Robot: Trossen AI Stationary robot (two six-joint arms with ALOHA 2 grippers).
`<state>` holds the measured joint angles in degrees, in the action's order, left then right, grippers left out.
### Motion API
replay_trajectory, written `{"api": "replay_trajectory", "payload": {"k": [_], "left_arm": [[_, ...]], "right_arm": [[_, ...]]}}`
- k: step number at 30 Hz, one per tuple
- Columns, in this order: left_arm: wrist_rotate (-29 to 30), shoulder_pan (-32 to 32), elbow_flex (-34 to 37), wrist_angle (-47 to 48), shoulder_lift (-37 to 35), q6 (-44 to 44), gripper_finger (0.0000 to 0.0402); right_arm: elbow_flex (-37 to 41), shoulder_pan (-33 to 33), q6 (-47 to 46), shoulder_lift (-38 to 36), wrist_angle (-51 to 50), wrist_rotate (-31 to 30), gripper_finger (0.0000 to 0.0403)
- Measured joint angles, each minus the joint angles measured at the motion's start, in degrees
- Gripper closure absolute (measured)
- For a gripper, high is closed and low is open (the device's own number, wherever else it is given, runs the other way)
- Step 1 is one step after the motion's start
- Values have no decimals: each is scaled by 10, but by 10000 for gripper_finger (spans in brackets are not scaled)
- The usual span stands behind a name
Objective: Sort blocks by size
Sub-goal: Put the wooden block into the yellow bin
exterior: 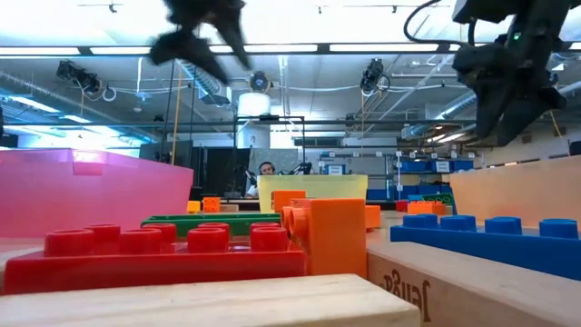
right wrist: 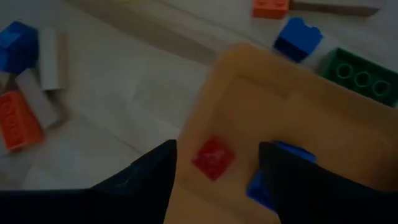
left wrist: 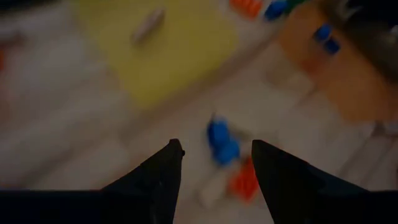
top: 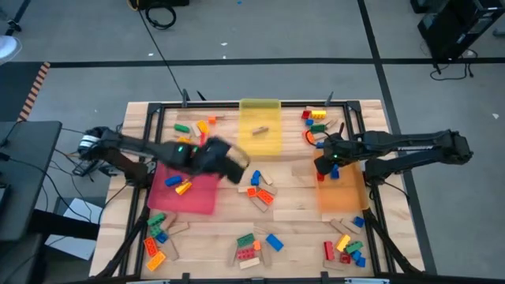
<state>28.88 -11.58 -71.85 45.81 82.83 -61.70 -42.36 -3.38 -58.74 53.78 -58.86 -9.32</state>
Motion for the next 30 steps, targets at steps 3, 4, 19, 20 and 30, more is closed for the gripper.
{"api": "replay_trajectory", "payload": {"k": [3, 4, 19, 20, 30], "left_arm": [[6, -72, 2, 84, -1, -115, 199], [6, -95, 1, 111, -1, -153, 199], [-150, -290, 1, 266, 3, -415, 200], [-172, -294, 1, 280, 3, -439, 200], [-303, -329, 41, 307, 4, -571, 200]], "right_arm": [[-1, 13, 0, 0, 1, 0, 169], [-1, 17, 2, 1, 1, -2, 169], [-1, 60, 0, 2, 3, -38, 174], [-1, 63, -1, 2, 4, -42, 174], [0, 78, -2, 2, 22, -45, 178]]}}
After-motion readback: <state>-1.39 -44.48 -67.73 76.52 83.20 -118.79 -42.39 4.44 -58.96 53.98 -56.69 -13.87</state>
